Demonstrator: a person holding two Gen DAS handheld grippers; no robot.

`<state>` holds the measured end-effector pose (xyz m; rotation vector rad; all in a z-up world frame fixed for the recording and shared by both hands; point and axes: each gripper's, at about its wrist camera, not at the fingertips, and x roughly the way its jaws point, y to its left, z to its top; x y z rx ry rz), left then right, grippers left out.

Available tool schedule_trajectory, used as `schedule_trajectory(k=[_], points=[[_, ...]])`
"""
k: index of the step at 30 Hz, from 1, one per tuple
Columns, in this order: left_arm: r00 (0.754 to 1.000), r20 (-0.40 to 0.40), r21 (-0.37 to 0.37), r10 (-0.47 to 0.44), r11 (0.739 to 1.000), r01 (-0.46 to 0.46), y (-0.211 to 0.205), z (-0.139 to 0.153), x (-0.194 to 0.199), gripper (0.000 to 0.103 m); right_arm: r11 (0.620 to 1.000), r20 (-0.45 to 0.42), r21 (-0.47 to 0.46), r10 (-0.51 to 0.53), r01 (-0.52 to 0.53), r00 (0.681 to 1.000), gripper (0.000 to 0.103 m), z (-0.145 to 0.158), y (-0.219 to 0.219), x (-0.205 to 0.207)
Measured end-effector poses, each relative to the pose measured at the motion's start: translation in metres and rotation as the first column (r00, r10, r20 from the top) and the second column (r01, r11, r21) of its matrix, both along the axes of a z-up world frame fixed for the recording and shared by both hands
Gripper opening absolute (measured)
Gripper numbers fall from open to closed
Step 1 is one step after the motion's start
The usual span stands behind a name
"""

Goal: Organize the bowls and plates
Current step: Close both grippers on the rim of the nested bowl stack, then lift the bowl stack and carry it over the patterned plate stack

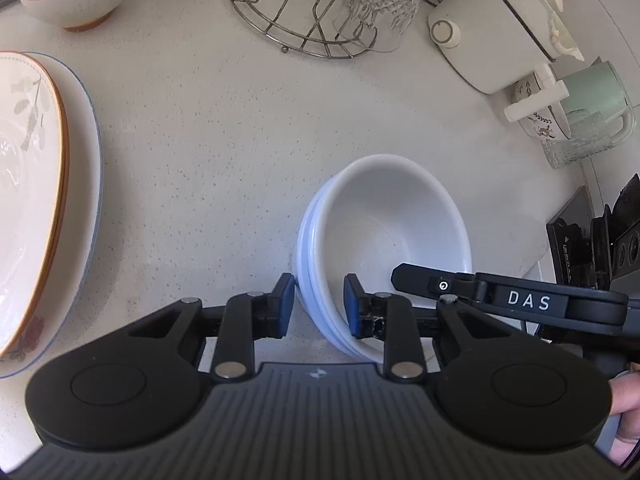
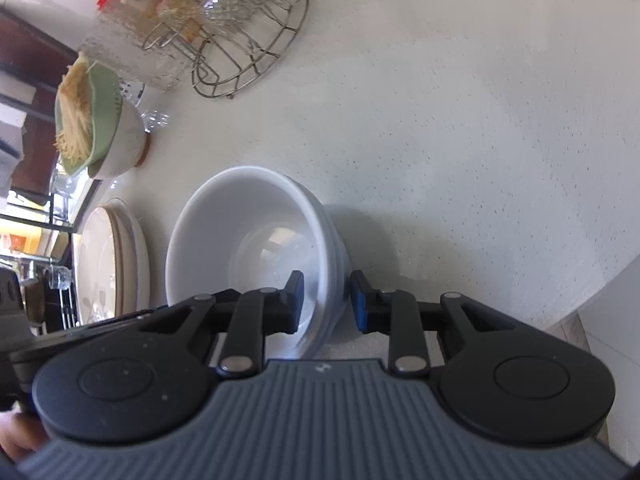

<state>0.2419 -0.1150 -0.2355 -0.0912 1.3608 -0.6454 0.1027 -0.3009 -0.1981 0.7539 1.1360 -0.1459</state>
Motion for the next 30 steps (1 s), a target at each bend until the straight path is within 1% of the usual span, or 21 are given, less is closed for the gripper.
schedule_trajectory(k=[6,9,11,14,21,30], points=[[1.000,0.019,-0.008,-0.009,1.000,0.009,0.007,0.010,0.000,0.031,1.000,0.010,-0.010,0.019,-0.019,1.000,0.028,0.005,0.005,0.001],[1.000,0.029,-0.013,-0.011,1.000,0.011,0.010,0.017,0.001,0.031,1.000,0.023,-0.015,0.024,-0.024,0.999,0.028,0.011,0.008,0.002],[0.999,0.039,-0.004,-0.028,1.000,0.028,0.012,0.021,0.001,0.031,0.999,0.035,-0.021,0.030,-0.029,0.999,0.028,0.016,0.010,0.003],[0.998,0.055,-0.006,-0.034,0.999,0.034,0.016,0.027,0.000,0.031,0.998,0.049,-0.043,0.045,-0.043,0.998,0.028,0.024,0.015,0.007],[0.997,0.080,-0.042,0.003,0.999,0.001,0.037,0.042,0.005,0.031,0.995,0.077,-0.068,0.083,-0.077,0.994,0.028,0.039,0.029,0.016],[0.991,0.124,-0.073,0.051,0.996,-0.042,0.067,0.059,0.005,0.031,0.991,0.105,-0.066,0.127,-0.120,0.986,0.028,0.053,0.049,0.030]])
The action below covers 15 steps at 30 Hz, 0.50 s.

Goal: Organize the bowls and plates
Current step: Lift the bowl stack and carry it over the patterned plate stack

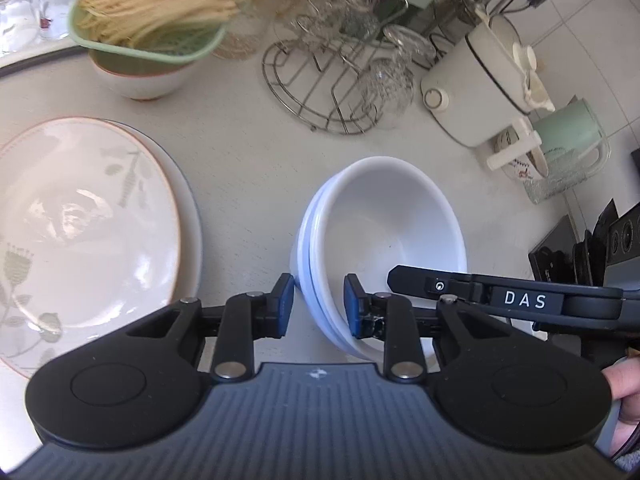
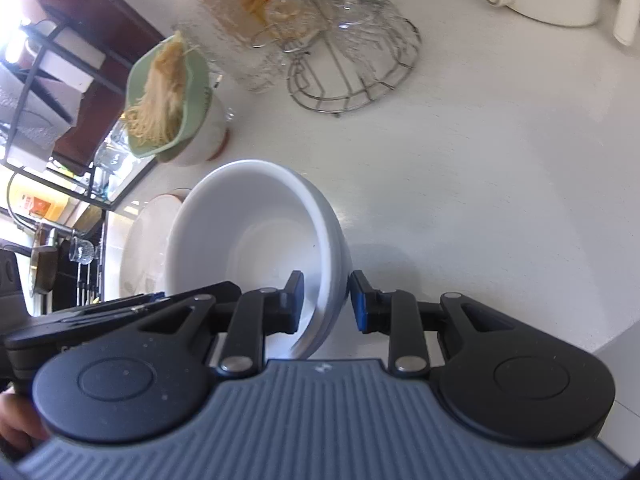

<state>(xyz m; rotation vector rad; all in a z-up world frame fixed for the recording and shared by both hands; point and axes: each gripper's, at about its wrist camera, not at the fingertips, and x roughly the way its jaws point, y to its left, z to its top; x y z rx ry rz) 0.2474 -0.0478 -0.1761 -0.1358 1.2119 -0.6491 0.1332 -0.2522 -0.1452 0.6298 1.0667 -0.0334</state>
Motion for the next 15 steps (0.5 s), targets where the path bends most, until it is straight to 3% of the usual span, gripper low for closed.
schedule_trajectory(k=[10,15], points=[[0.995,0.049,-0.034,0.084,0.996,-0.083,0.043,0.018,0.001,0.031,0.996,0.044,-0.038,0.082,-0.080,0.996,0.028,0.018,0.038,0.024],[0.987,0.061,-0.043,0.148,0.988,-0.146,0.076,0.021,-0.002,0.031,0.983,0.048,-0.072,0.171,-0.167,0.984,0.028,0.021,0.068,0.039]])
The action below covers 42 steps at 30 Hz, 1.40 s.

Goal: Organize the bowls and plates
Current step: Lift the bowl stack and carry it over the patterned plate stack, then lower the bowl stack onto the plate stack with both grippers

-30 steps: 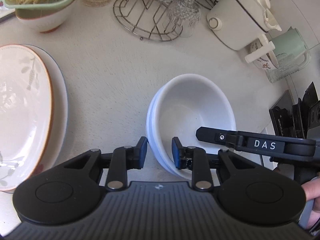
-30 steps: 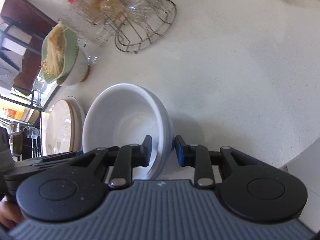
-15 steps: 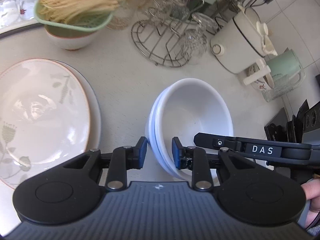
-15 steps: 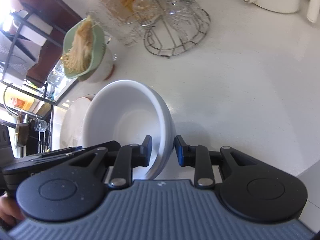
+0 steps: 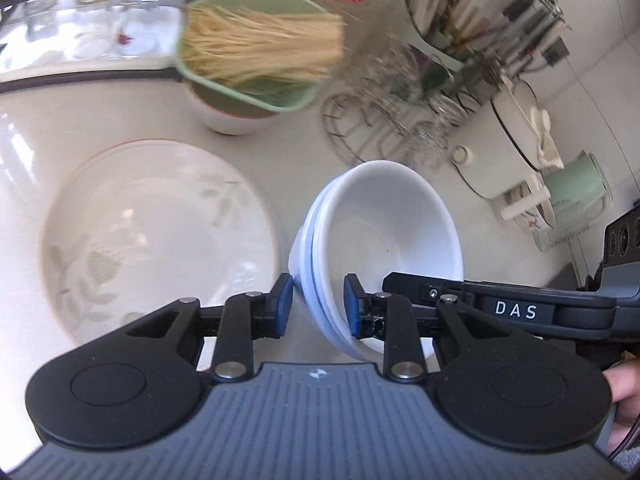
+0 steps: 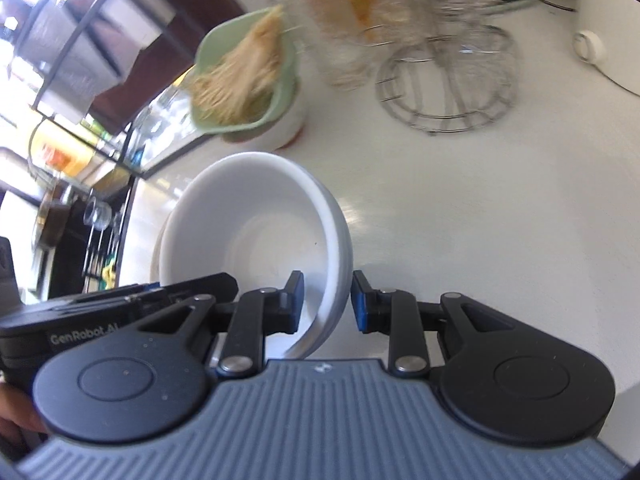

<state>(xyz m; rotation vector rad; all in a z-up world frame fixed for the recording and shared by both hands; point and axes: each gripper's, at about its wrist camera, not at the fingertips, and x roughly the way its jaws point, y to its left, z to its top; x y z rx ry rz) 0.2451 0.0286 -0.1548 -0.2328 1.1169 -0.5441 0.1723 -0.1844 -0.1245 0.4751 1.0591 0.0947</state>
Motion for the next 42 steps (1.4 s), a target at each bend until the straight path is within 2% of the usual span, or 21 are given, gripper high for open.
schedule_trajectory(k=[8,11,14,20,24,30,36,42], points=[[0.993,-0.017,-0.007,0.116,0.993,-0.117,0.057,-0.007,0.001,0.031,0.995,-0.016,0.014,0.101,-0.100,0.995,0.028,-0.009,0.046,0.026],[0.986,-0.024,-0.034,0.164,0.986,-0.164,0.074,-0.012,0.003,0.031,0.990,-0.005,-0.020,0.139,-0.139,0.990,0.028,-0.011,0.064,0.035],[0.979,-0.015,-0.028,0.204,0.978,-0.205,0.086,-0.017,0.005,0.031,0.981,-0.008,-0.063,0.183,-0.183,0.983,0.028,-0.013,0.082,0.046],[0.943,-0.057,-0.077,0.329,0.940,-0.333,0.109,-0.032,0.016,0.031,0.965,-0.012,-0.079,0.251,-0.252,0.968,0.028,-0.023,0.100,0.068],[0.923,-0.065,-0.065,0.380,0.921,-0.384,0.115,-0.038,0.016,0.031,0.956,-0.050,-0.056,0.284,-0.287,0.958,0.028,-0.037,0.106,0.078],[0.897,-0.045,-0.020,0.440,0.897,-0.442,0.115,-0.043,0.019,0.031,0.933,-0.076,-0.059,0.350,-0.354,0.934,0.028,-0.044,0.120,0.085],[0.892,-0.004,0.007,0.451,0.892,-0.451,0.112,-0.045,0.024,0.031,0.926,-0.100,-0.063,0.366,-0.373,0.925,0.030,-0.044,0.120,0.093],[0.888,0.029,0.017,0.458,0.888,-0.459,0.126,-0.039,0.027,0.032,0.924,-0.068,-0.125,0.356,-0.362,0.932,0.030,-0.028,0.120,0.096]])
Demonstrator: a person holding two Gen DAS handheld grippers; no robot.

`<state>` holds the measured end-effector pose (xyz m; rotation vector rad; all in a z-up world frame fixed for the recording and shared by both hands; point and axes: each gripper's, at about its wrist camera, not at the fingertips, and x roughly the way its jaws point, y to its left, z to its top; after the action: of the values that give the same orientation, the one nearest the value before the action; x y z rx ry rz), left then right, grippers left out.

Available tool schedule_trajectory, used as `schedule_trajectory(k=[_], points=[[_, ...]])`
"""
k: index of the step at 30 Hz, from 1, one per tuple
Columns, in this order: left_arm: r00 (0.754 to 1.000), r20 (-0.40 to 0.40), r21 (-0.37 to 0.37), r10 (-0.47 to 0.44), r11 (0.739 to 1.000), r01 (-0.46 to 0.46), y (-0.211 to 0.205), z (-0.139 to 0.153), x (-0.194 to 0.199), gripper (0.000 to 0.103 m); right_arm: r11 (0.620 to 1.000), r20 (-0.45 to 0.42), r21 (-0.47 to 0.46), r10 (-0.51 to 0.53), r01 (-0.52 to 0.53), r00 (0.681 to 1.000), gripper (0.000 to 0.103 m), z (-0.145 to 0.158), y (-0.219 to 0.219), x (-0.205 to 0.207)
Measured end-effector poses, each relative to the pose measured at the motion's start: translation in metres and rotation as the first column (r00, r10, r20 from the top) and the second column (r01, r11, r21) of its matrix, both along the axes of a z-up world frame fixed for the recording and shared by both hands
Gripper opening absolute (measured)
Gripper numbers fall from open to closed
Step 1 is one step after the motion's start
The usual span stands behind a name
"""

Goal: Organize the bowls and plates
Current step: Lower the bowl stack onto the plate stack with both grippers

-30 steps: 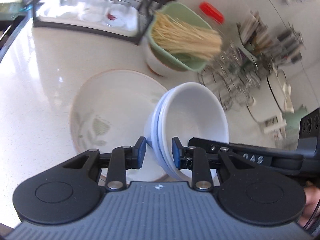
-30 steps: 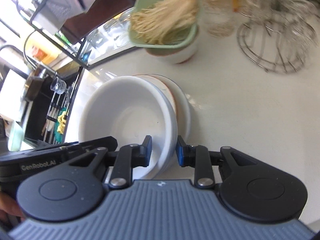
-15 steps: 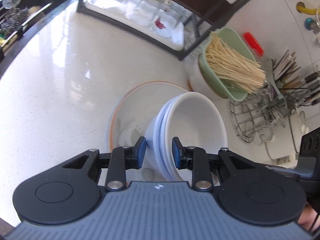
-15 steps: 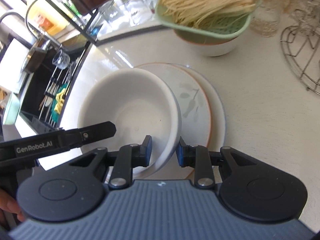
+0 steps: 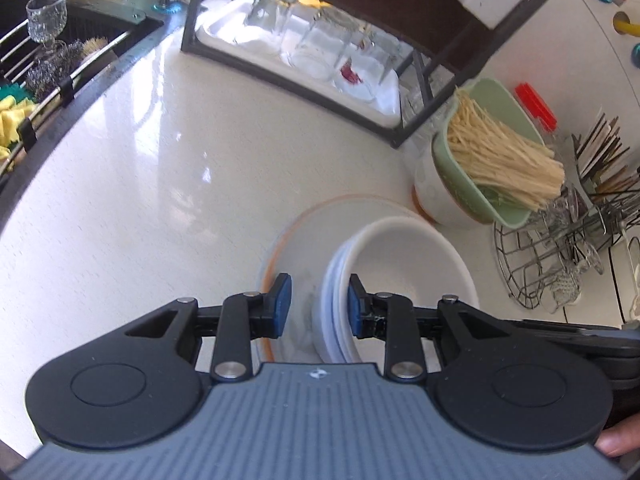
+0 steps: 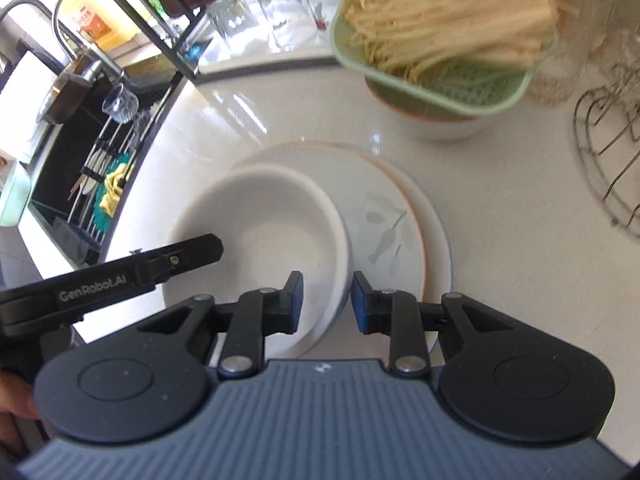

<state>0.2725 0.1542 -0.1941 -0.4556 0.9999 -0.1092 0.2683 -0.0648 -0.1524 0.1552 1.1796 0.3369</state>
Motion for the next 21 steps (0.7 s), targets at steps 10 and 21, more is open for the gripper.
schedule_trajectory(k=[10,21], points=[[0.993,0.040,0.118,-0.110,0.988,0.104,0.007,0.038,-0.002,0.032,0.998,0.074,-0.003,-0.062,0.062,0.995,0.030,0.026,0.006,-0.017],[0.956,0.094,0.182,-0.279,0.949,0.258,0.000,0.092,-0.010,0.032,0.975,0.204,0.027,-0.223,0.222,0.953,0.030,0.066,-0.004,-0.051]])
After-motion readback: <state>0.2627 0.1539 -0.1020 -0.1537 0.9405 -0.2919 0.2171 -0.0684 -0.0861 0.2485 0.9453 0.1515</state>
